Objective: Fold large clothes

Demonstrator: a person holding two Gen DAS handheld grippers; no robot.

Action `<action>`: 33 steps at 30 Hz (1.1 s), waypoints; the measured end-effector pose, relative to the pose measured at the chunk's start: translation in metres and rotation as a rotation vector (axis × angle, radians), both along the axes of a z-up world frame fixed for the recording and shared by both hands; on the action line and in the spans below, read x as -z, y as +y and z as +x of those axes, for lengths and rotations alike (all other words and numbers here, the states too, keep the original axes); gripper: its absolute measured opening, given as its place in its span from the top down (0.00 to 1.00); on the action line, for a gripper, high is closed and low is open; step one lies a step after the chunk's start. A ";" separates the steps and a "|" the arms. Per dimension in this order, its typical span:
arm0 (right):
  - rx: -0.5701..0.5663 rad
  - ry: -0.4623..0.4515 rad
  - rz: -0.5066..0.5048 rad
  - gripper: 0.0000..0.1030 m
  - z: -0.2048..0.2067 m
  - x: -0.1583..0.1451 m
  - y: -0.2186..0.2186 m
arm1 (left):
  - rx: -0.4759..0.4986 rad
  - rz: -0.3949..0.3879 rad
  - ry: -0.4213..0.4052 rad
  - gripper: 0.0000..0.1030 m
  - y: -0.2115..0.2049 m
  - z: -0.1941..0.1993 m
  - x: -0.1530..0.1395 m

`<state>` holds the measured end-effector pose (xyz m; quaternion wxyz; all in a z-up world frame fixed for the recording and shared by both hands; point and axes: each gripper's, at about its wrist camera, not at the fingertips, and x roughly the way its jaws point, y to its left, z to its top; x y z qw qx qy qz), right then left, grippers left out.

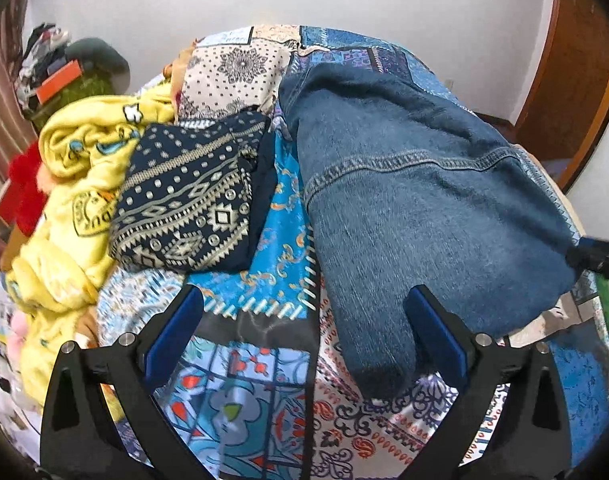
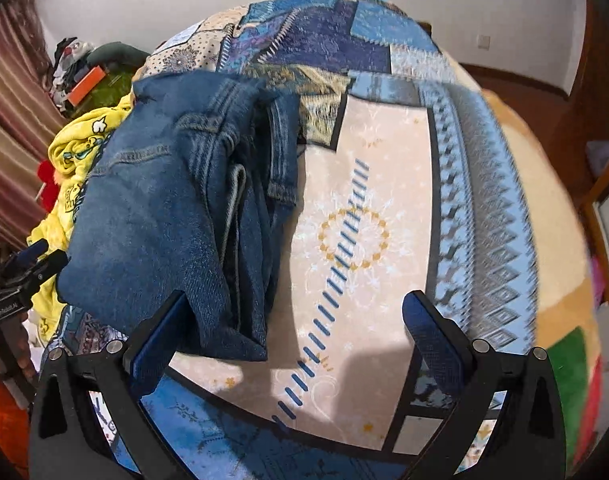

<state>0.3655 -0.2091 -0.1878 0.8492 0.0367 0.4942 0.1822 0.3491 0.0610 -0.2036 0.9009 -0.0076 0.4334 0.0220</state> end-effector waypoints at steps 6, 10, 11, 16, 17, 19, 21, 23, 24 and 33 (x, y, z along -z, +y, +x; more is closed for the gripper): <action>-0.024 -0.034 0.028 0.00 0.023 -0.015 0.012 | 0.006 -0.026 -0.018 0.01 0.007 0.023 -0.008; -0.058 -0.007 0.060 0.00 0.042 -0.008 0.029 | 0.031 -0.137 0.031 0.01 0.017 0.051 -0.002; -0.072 0.005 0.067 0.00 0.046 -0.005 0.032 | 0.038 -0.172 0.050 0.01 0.019 0.057 0.001; -0.105 0.103 0.081 0.00 0.077 0.024 0.046 | 0.059 -0.418 0.176 0.01 0.037 0.096 0.028; -0.106 0.120 0.093 0.00 0.082 0.029 0.046 | 0.055 -0.436 0.187 0.01 0.038 0.102 0.032; -0.117 0.147 0.139 0.00 0.091 0.034 0.045 | 0.063 -0.470 0.211 0.01 0.040 0.114 0.039; -0.131 0.173 0.179 0.00 0.101 0.039 0.044 | 0.080 -0.533 0.237 0.01 0.040 0.123 0.048; -0.157 0.199 0.215 0.00 0.110 0.043 0.044 | 0.093 -0.580 0.264 0.01 0.039 0.131 0.054; -0.166 0.221 0.240 0.00 0.116 0.048 0.044 | 0.104 -0.603 0.276 0.01 0.038 0.135 0.059; -0.187 0.214 0.268 0.05 0.121 0.046 0.056 | 0.128 -0.686 0.285 0.08 0.036 0.145 0.067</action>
